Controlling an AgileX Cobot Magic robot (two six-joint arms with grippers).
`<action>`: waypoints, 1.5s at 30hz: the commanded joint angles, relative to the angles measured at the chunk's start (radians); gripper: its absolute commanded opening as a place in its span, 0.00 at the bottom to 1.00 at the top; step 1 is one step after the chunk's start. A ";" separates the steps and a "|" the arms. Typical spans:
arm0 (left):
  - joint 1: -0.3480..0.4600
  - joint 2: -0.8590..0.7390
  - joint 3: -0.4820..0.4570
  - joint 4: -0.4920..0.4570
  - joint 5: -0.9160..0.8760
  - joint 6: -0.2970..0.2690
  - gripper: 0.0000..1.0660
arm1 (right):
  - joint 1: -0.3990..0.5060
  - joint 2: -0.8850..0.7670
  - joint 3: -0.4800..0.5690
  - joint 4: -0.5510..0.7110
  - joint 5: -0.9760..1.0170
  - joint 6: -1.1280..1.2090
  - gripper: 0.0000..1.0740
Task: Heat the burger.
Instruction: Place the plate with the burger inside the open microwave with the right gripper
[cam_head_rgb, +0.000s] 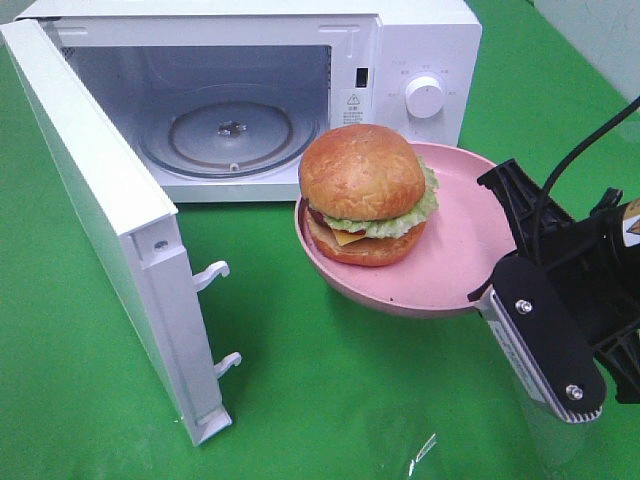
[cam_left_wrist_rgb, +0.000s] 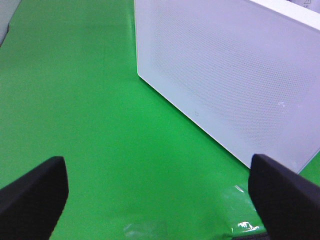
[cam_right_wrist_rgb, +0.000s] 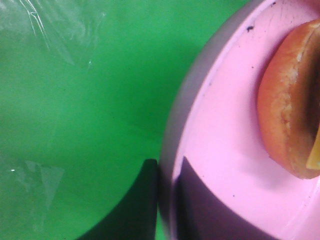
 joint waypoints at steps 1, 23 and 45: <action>0.002 -0.002 0.000 -0.008 -0.001 -0.001 0.84 | -0.002 0.000 -0.011 0.010 -0.059 0.004 0.00; 0.002 -0.002 0.000 -0.008 -0.001 -0.001 0.84 | 0.068 0.158 -0.149 0.011 -0.075 0.027 0.00; 0.002 -0.002 0.000 -0.008 -0.001 -0.001 0.84 | 0.127 0.349 -0.324 0.016 -0.115 0.093 0.00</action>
